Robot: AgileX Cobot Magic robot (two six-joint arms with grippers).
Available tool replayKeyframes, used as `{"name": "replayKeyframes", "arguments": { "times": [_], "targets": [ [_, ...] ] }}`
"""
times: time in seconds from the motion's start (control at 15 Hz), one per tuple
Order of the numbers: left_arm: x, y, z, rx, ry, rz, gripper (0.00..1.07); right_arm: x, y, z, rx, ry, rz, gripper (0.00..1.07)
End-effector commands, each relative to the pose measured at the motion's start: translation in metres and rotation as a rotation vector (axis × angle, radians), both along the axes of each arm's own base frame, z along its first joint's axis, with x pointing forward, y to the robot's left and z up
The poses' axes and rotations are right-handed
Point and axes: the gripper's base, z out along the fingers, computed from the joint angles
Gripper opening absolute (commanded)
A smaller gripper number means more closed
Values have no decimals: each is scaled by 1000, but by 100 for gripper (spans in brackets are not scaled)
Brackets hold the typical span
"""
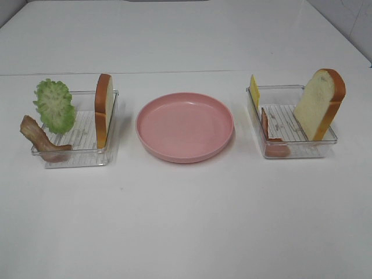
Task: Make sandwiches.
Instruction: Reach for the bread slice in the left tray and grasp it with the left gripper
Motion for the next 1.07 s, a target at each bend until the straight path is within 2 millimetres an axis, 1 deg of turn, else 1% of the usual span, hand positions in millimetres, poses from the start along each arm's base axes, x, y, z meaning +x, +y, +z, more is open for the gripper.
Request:
{"name": "replayKeyframes", "arguments": {
  "times": [0.07, 1.07],
  "targets": [
    [-3, -1, 0, -3, -27, 0, 56, -2, 0, 0, 5, -21, -6, 82],
    [-3, -1, 0, -3, -27, 0, 56, -2, 0, 0, 5, -21, -6, 82]
  ]
}}
